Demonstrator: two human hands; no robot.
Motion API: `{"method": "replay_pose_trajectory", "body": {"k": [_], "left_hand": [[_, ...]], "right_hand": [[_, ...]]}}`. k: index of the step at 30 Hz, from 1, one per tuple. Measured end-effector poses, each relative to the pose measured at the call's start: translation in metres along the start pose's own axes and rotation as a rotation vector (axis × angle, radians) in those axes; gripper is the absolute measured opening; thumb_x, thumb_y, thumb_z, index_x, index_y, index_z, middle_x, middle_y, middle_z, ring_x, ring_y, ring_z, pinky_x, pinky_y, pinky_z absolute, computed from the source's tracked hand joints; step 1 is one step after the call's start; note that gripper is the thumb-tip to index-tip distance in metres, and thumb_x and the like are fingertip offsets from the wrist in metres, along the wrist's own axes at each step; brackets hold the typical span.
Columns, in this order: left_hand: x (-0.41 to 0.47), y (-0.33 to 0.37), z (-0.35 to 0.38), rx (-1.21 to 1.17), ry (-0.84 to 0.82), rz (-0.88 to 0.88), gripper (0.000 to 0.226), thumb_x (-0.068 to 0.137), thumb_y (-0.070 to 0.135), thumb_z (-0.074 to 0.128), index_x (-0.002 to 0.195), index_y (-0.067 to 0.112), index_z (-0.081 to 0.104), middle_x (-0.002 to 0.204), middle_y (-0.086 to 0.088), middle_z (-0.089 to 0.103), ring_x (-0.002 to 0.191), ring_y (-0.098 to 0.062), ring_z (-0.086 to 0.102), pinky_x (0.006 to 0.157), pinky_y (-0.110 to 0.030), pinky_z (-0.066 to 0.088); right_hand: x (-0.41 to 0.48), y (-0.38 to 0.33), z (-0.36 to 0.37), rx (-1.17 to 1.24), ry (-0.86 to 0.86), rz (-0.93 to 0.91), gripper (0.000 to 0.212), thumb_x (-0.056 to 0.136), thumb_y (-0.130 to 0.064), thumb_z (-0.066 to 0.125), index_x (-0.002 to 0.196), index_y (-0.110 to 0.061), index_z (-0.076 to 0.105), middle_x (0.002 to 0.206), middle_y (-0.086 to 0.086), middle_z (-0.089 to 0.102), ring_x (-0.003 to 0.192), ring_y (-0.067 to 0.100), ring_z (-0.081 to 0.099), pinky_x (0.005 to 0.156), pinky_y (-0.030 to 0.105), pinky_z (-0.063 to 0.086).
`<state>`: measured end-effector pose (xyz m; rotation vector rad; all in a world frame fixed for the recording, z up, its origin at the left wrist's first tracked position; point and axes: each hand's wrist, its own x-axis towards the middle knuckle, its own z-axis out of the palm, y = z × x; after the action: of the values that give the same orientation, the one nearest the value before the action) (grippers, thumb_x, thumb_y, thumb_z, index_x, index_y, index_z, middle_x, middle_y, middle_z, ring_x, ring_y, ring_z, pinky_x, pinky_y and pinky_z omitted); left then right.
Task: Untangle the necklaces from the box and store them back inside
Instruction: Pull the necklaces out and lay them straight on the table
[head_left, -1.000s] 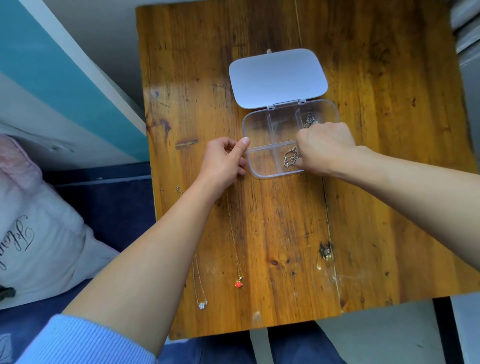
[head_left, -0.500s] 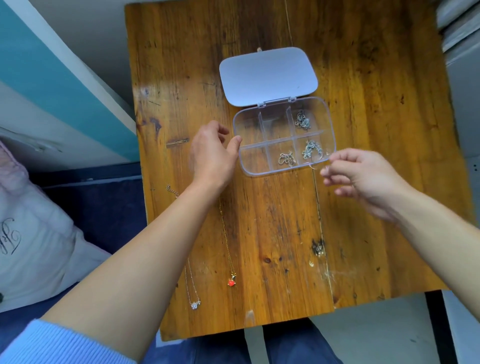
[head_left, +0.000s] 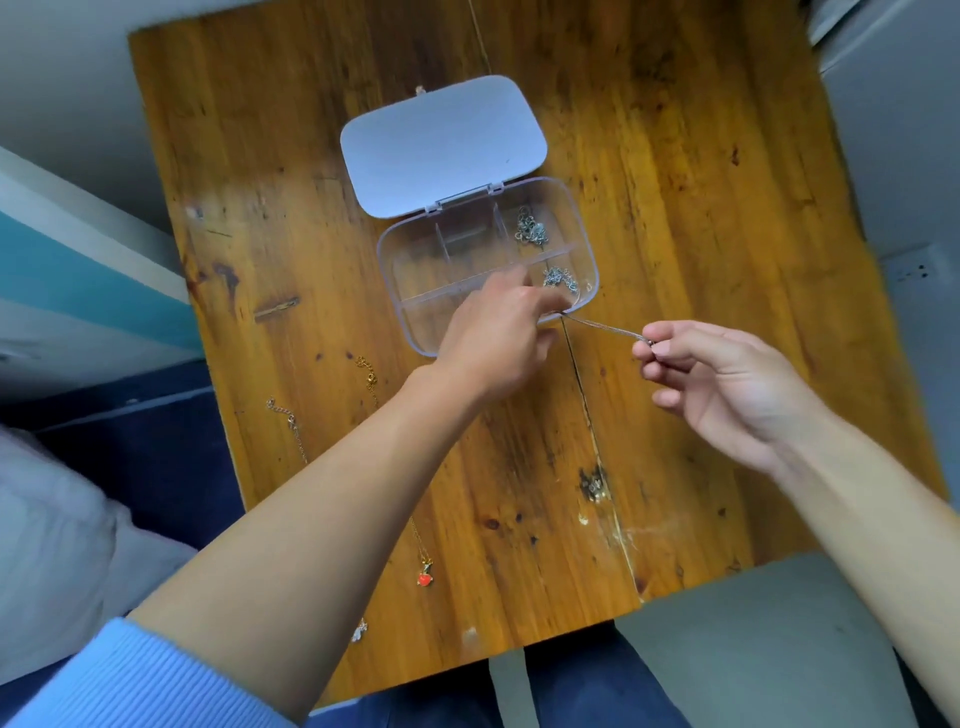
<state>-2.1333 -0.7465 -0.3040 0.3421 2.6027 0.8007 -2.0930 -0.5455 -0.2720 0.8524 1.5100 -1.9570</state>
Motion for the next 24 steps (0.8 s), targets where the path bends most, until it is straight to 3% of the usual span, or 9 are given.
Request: {"method": "replay_pose_trajectory", "body": {"k": [5,10,14,19,21,24], "left_hand": [[-0.001,-0.002,-0.002,-0.086,0.105,-0.022,0.019,0.09,0.033,0.065,0.099,0.02,0.075,0.085,0.004,0.055,0.09,-0.026,0.061,0.069,-0.035,0.046],[-0.012,-0.005,-0.016,-0.135,0.13,-0.03,0.017,0.09,0.032,0.065,0.091,0.016,0.071,0.103,-0.003,0.058,0.099,-0.02,0.053,0.077,-0.035,0.045],[-0.027,-0.007,-0.043,-0.504,0.078,-0.165,0.021,0.092,0.026,0.063,0.087,0.006,0.067,0.106,-0.009,0.066,0.095,-0.025,0.06,0.081,-0.039,0.047],[-0.058,-0.021,-0.072,-1.031,-0.015,-0.28,0.016,0.094,0.016,0.058,0.083,0.008,0.066,0.076,-0.007,0.071,0.084,-0.023,0.068,0.078,-0.033,0.052],[-0.069,-0.03,-0.075,-1.102,0.059,-0.342,0.01,0.091,0.011,0.061,0.085,0.007,0.069,0.066,-0.006,0.067,0.074,-0.023,0.068,0.071,-0.03,0.053],[-0.087,-0.049,-0.075,-1.107,0.15,-0.396,0.008,0.087,0.008,0.066,0.091,0.004,0.072,0.069,-0.006,0.07,0.066,-0.018,0.068,0.063,-0.025,0.054]], "right_hand": [[-0.003,-0.005,-0.013,0.059,-0.022,0.007,0.031,0.082,-0.002,0.053,0.068,-0.018,0.075,0.069,0.002,0.066,0.058,0.012,0.057,0.043,0.021,0.04],[-0.002,-0.006,-0.016,0.16,0.036,-0.017,0.023,0.082,-0.007,0.046,0.072,-0.016,0.064,0.061,-0.001,0.055,0.052,0.012,0.048,0.042,0.021,0.035],[-0.004,-0.008,-0.009,0.28,0.087,-0.052,0.02,0.081,-0.007,0.033,0.074,-0.016,0.05,0.052,-0.005,0.036,0.046,0.012,0.033,0.041,0.022,0.03],[-0.008,-0.005,0.007,0.256,0.232,-0.125,0.02,0.083,-0.006,0.034,0.076,-0.015,0.051,0.05,-0.005,0.033,0.044,0.011,0.03,0.041,0.021,0.027],[-0.011,-0.001,0.013,0.153,0.276,-0.175,0.019,0.084,-0.006,0.039,0.078,-0.014,0.055,0.051,-0.005,0.037,0.046,0.011,0.033,0.042,0.022,0.026],[-0.018,0.007,0.021,0.005,0.291,-0.249,0.019,0.083,-0.005,0.048,0.08,-0.013,0.065,0.055,-0.004,0.047,0.05,0.011,0.041,0.041,0.021,0.03]]}}
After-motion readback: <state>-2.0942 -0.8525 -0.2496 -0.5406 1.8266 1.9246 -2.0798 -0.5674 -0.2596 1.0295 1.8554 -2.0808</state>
